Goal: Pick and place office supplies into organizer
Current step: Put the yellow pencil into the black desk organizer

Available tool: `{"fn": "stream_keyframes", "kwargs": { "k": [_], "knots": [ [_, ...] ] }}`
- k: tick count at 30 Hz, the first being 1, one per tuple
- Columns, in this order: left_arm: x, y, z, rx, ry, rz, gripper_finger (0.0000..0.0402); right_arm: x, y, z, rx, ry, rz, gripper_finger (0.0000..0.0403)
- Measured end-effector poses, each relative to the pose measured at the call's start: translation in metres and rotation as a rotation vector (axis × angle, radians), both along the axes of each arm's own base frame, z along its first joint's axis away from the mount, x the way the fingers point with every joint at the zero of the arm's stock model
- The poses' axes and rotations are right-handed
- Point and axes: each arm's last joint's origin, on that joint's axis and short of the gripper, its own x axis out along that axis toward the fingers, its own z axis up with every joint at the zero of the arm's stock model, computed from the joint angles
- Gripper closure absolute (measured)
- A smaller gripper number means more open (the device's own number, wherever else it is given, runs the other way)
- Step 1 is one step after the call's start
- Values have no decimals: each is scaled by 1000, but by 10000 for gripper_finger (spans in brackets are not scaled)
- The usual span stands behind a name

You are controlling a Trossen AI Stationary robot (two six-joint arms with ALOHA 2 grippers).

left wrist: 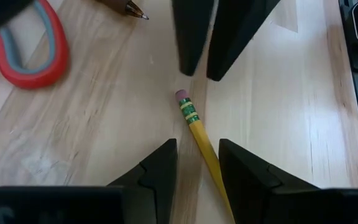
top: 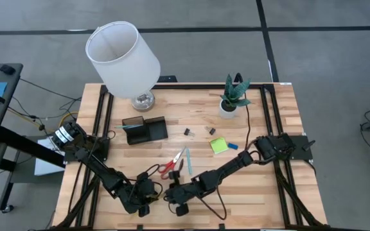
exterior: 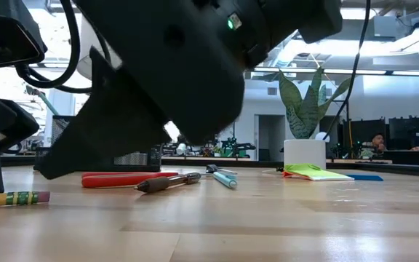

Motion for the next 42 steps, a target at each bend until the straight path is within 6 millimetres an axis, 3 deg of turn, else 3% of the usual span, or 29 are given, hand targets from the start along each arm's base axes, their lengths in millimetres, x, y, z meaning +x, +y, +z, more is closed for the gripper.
{"fn": "stream_keyframes", "kwargs": {
  "k": [8,20,26,42],
  "knots": [
    [0,0,0,-2,-1,-1,288,6,-8,2,0,-23,94,305],
    [0,0,0,-4,1,-3,288,9,-13,2,36,-14,110,305],
    [0,0,0,-3,3,-3,288,15,-11,-25,36,-32,114,306],
    [0,0,0,-16,7,10,288,11,-19,-33,-11,67,93,306]
  ]
}}
